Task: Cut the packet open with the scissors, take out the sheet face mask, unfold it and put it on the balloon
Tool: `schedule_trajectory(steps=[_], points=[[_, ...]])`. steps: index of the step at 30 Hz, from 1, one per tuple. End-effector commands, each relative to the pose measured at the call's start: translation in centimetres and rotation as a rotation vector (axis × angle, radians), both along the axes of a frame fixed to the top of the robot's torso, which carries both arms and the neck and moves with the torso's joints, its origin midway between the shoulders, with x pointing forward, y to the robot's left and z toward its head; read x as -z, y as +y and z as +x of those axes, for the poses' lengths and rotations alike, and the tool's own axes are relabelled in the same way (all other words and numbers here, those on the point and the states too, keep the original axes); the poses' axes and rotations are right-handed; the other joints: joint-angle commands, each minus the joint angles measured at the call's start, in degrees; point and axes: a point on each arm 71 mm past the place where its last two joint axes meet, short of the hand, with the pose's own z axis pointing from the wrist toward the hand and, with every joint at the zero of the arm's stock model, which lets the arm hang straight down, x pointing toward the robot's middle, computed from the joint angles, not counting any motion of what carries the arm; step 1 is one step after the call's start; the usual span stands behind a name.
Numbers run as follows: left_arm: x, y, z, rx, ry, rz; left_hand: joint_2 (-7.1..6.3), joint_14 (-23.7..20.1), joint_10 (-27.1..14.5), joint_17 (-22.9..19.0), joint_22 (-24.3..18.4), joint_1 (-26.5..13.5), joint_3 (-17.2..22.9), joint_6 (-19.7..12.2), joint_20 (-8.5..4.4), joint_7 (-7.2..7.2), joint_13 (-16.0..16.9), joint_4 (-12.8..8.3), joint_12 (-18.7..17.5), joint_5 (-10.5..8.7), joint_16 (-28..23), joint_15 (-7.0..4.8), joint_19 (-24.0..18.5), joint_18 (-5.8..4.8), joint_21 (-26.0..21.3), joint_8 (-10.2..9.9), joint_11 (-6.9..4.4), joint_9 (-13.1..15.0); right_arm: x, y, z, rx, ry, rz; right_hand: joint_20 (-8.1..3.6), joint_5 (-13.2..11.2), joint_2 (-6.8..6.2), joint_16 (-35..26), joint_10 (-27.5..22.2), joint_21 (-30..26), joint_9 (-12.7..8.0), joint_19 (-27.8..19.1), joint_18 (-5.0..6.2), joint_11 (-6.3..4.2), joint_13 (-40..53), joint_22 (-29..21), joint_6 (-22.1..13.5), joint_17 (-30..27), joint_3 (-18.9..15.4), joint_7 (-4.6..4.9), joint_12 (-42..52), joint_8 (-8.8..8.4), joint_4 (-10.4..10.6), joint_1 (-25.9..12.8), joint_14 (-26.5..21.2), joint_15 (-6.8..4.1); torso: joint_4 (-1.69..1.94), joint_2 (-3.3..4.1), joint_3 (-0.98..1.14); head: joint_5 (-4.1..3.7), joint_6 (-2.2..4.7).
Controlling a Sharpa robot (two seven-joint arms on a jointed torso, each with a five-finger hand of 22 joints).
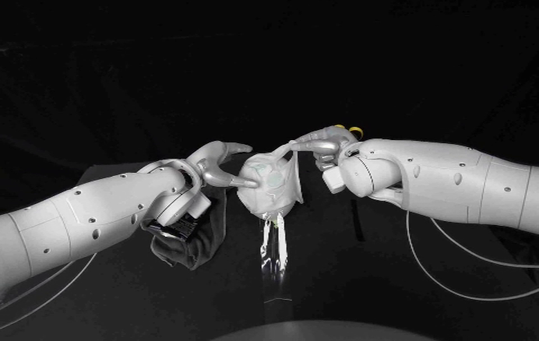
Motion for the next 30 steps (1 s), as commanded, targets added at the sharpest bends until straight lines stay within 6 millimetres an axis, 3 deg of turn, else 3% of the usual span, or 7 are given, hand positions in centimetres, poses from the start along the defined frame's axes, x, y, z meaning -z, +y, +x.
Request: schedule_trajectory(steps=[1,6,8,12,20,28,30], points=[[-0.2,0.0,0.0,-0.007,0.006,-0.038,0.27,0.05,0.63,0.09,0.10,0.39,0.35,0.48,-0.18,0.43,0.11,-0.11,0.15,0.27,0.05,0.52,0.22,0.38,0.19,0.22,0.02,0.17,-0.3,-0.1,0.2,-0.003,-0.039,-0.021,-0.33,0.34,0.00,0.23,5.86,-0.08,0.16,3.11,-0.38,-0.35,15.07,13.40,0.45,15.06,0.32,0.00,0.20,0.43,0.01,-0.77,5.99,-0.59,0.00,0.05,-0.02,-0.04,0.04],[-0.4,0.2,-0.1,0.001,0.025,-0.083,0.75,1.51,4.37,0.56,0.18,-0.14,0.71,3.26,-0.08,1.06,0.50,-0.13,0.80,0.21,0.79,2.16,0.49,0.74,0.31,1.20,0.75,1.19,-0.3,0.0,0.2,-0.010,-0.039,-0.023,-0.33,0.33,-0.03,0.23,5.86,-0.15,0.18,3.08,-0.37,-0.34,15.07,13.38,0.44,15.06,0.38,0.00,0.20,0.44,-0.04,-0.84,5.99,-0.59,0.01,0.06,0.00,-0.15,0.03],[-0.7,0.3,0.1,0.007,0.042,-0.110,2.25,4.74,10.80,1.57,0.21,-0.94,1.88,5.64,0.04,1.99,1.21,0.00,2.15,0.08,2.61,4.42,0.61,1.44,0.37,2.04,1.88,2.01,-0.3,0.1,0.1,-0.017,-0.038,-0.022,-0.33,0.33,-0.03,0.23,5.86,-0.15,0.18,3.08,-0.37,-0.34,15.07,13.38,0.44,15.06,0.38,0.00,0.20,0.44,-0.04,-0.84,5.99,-0.59,-0.01,0.06,0.00,-0.18,-0.01],[-1.5,0.5,0.8,0.010,0.068,-0.165,4.33,7.98,18.30,2.48,0.21,-1.93,3.34,7.61,0.16,3.18,1.77,-0.23,3.63,0.01,4.34,5.27,0.51,1.13,0.38,2.78,3.31,2.68,-0.3,0.4,0.0,-0.030,-0.038,-0.019,-0.34,0.32,-0.06,0.23,5.86,-0.19,0.21,3.05,-0.36,-0.34,15.07,13.36,0.42,15.06,0.44,0.01,0.20,0.46,-0.08,-0.90,5.99,-0.59,-0.03,0.01,0.00,-0.14,-0.06],[-3.9,0.6,3.4,0.009,0.096,-0.234,9.22,19.13,30.11,5.49,0.51,-3.34,6.40,14.07,0.22,5.33,2.35,-0.68,6.31,-0.10,10.16,3.27,1.97,2.70,0.92,5.14,6.66,4.70,-0.4,0.5,-0.1,-0.036,-0.045,-0.017,-0.34,0.30,-0.11,0.23,5.86,-0.21,0.26,3.04,-0.35,-0.33,15.07,13.36,0.40,15.06,0.51,0.01,0.20,0.48,-0.14,-1.02,5.99,-0.59,-0.09,0.01,0.01,0.01,-0.02],[-4.7,-1.8,4.9,0.102,0.151,-0.237,11.20,22.24,31.08,6.25,0.81,-2.58,7.69,14.08,0.26,5.40,1.97,-0.85,6.03,-0.11,11.62,3.07,3.50,2.87,1.43,5.22,6.92,4.61,-0.5,0.8,-0.3,-0.043,-0.054,-0.011,-0.34,0.29,-0.15,0.23,5.86,-0.25,0.29,3.02,-0.34,-0.33,15.07,13.34,0.38,15.06,0.54,0.01,0.20,0.49,-0.17,-1.11,5.99,-0.59,-0.13,0.08,0.00,0.22,0.08],[-4.6,-2.5,5.2,0.126,0.163,-0.238,13.66,24.31,31.46,6.75,0.93,-3.09,8.58,13.23,0.27,5.29,1.81,-0.82,5.76,-0.12,12.61,3.03,4.16,2.70,1.71,4.94,7.12,4.28,-0.5,0.8,-0.4,-0.045,-0.057,-0.009,-0.34,0.29,-0.15,0.23,5.86,-0.25,0.29,3.02,-0.34,-0.33,15.07,13.34,0.38,15.06,0.54,0.01,0.20,0.49,-0.17,-1.11,5.99,-0.59,-0.16,0.08,0.01,0.25,0.10]])
